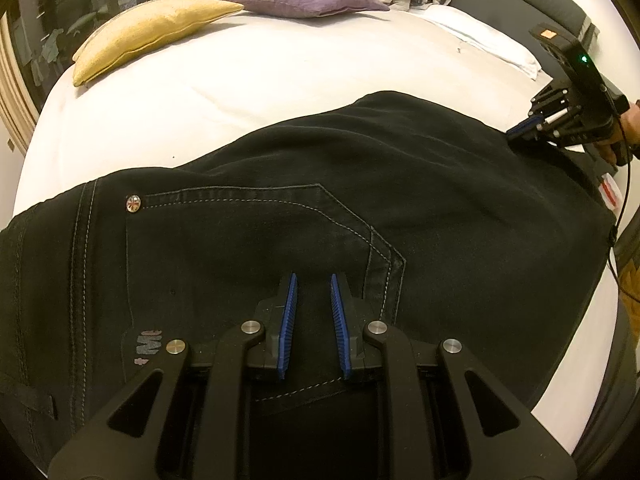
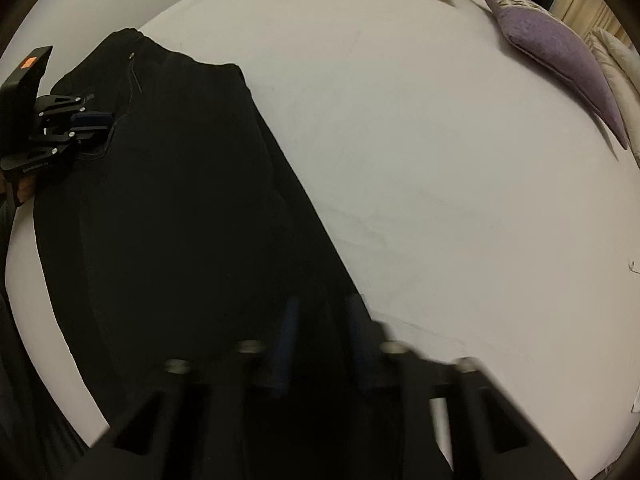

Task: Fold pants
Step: 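Pull the leg hem away from the waistband with the right gripper while the left holds, then carry the leg hem toward the left gripper with the right gripper while the left holds the waistband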

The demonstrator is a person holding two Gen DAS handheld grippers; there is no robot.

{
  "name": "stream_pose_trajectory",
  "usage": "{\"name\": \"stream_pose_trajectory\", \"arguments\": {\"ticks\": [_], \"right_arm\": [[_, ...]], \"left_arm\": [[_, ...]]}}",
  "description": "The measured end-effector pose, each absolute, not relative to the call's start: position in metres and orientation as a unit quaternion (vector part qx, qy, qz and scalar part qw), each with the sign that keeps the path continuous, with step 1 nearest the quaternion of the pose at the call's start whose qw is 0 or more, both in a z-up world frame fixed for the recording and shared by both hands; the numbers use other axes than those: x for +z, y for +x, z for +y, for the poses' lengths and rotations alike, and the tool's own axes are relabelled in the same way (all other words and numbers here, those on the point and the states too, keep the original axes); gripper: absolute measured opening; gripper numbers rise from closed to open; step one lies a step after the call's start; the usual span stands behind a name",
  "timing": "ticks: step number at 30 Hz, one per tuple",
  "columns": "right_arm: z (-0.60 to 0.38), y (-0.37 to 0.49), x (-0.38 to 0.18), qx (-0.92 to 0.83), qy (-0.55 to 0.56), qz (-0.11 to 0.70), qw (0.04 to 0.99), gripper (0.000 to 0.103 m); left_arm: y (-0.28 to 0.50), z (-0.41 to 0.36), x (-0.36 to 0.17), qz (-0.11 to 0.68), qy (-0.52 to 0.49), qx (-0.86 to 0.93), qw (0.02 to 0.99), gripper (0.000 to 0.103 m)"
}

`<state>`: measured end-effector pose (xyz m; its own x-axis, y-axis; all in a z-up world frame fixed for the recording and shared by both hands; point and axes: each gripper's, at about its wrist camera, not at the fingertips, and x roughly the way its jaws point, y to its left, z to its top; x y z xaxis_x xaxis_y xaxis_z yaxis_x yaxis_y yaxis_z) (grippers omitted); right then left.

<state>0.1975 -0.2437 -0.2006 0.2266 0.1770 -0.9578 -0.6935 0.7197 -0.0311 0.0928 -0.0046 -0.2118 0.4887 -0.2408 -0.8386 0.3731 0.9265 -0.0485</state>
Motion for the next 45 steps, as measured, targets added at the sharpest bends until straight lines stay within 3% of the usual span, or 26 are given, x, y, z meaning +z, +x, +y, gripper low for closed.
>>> {"name": "stream_pose_trajectory", "arguments": {"ticks": [12,17,20,23,26,29,33,34,42,45], "right_arm": [[-0.227,0.179,-0.200,0.223,-0.280,0.504,0.786,0.002],[-0.240,0.187,-0.223,0.204,-0.200,0.509,0.812,0.002],[-0.266,0.188,-0.220,0.088,-0.210,0.495,0.839,0.002],[-0.322,0.159,-0.172,0.020,-0.073,0.467,0.881,0.004],[-0.323,0.096,-0.140,0.064,-0.039,0.442,0.894,0.013],[-0.309,0.049,-0.147,0.108,-0.041,0.456,0.882,0.013],[-0.323,0.012,-0.217,0.105,-0.020,0.554,0.826,0.011],[-0.329,0.000,-0.224,0.103,-0.013,0.548,0.830,0.011],[-0.349,-0.026,-0.204,0.056,-0.031,0.573,0.817,0.008],[-0.348,-0.031,-0.171,0.055,-0.009,0.534,0.844,0.008]], "left_arm": [[0.088,-0.008,-0.212,0.468,0.067,-0.169,0.865,0.017],[0.083,-0.006,-0.215,0.453,0.066,-0.175,0.872,0.017],[0.079,-0.004,-0.213,0.452,0.064,-0.174,0.873,0.018],[0.072,-0.004,-0.205,0.455,0.062,-0.162,0.874,0.018],[0.059,-0.008,-0.193,0.444,0.055,-0.153,0.881,0.018],[0.045,-0.030,-0.179,0.426,0.054,-0.178,0.886,0.018],[0.033,-0.078,-0.189,0.444,0.096,-0.220,0.863,0.018],[0.033,-0.084,-0.197,0.456,0.103,-0.222,0.856,0.018],[0.026,-0.086,-0.197,0.468,0.117,-0.215,0.849,0.018],[0.022,-0.095,-0.183,0.446,0.116,-0.229,0.857,0.018]]}}
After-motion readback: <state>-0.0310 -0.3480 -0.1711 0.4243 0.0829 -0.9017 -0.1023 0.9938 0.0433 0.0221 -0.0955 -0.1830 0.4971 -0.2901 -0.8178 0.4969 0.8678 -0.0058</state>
